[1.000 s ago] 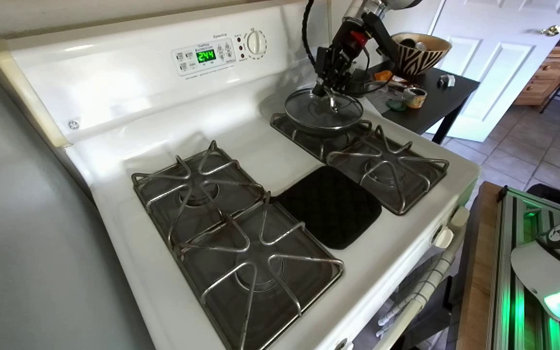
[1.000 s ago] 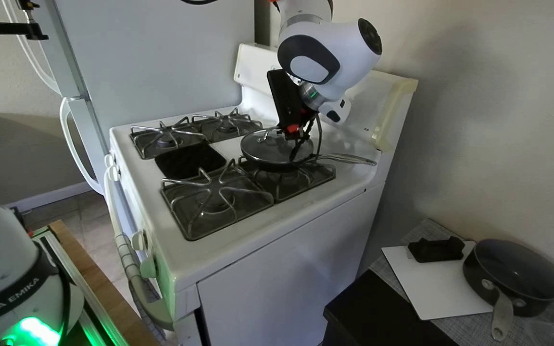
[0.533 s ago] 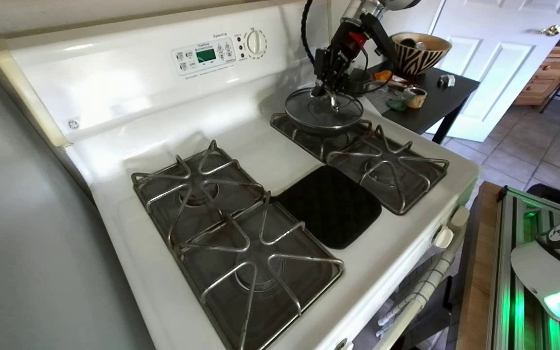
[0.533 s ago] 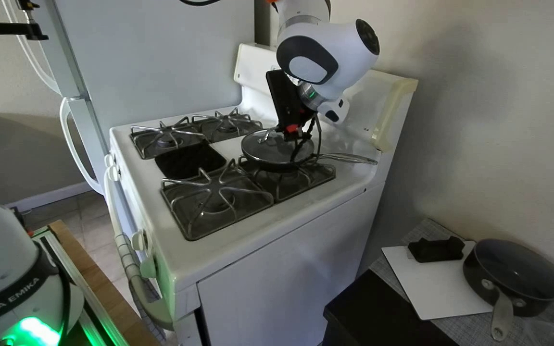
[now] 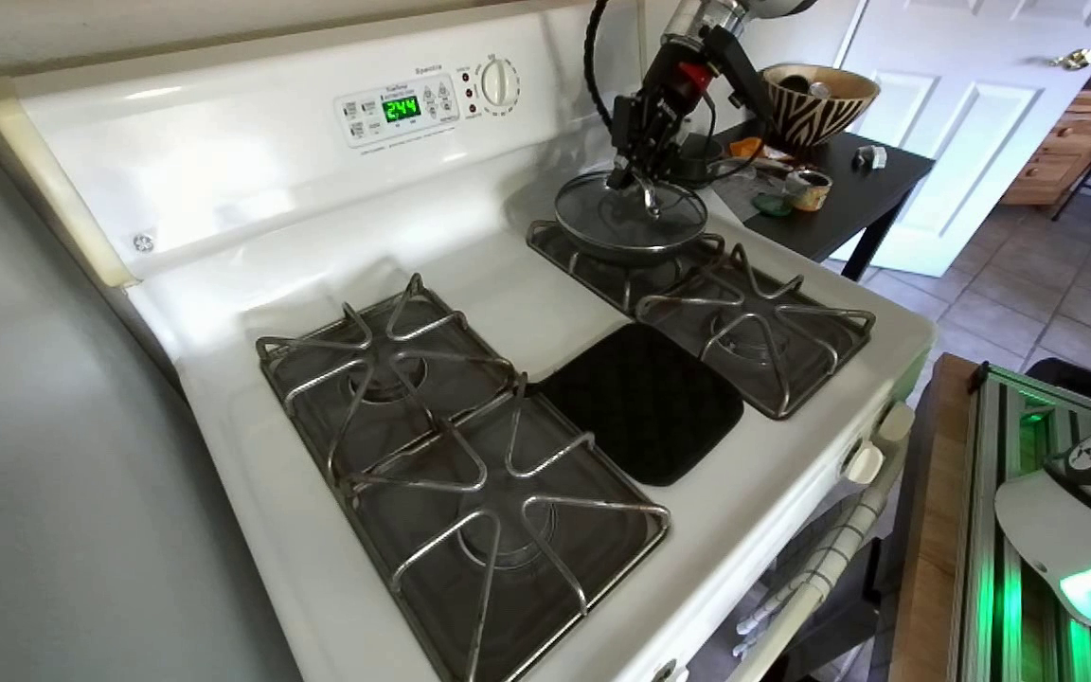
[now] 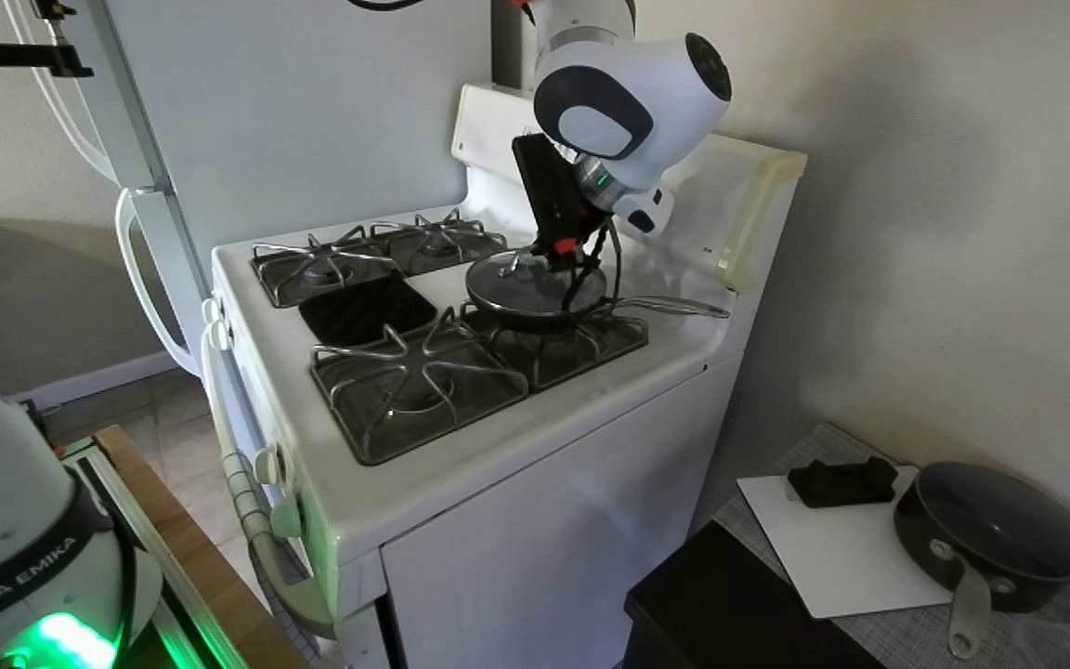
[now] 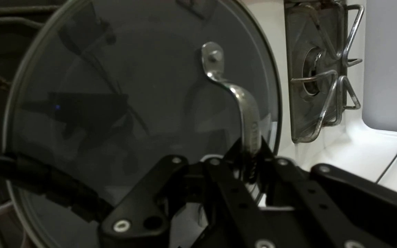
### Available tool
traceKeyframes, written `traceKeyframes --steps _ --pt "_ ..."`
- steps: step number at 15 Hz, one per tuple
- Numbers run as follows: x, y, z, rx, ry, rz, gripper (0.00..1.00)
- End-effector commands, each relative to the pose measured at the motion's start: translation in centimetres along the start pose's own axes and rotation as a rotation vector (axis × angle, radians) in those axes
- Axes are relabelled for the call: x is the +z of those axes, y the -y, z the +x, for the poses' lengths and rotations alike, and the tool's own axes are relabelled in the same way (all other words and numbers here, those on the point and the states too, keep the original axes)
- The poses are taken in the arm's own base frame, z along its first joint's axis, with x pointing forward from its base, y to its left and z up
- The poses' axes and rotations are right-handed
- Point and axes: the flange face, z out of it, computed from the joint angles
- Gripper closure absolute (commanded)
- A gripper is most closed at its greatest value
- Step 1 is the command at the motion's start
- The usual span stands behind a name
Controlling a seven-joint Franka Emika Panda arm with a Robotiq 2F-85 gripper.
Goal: Remove the glass lid from the pan and put it on the black potholder
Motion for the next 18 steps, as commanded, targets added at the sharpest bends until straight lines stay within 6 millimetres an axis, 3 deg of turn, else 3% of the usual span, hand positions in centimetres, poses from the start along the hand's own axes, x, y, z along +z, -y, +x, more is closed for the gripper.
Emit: traceKeyframes --steps 1,18 --pt "-0.5 0.7 -0.2 -0.023 0.016 -0.008 1.0" --pt "-1.8 1.8 -1.0 -0.049 0.074 0.059 1.0"
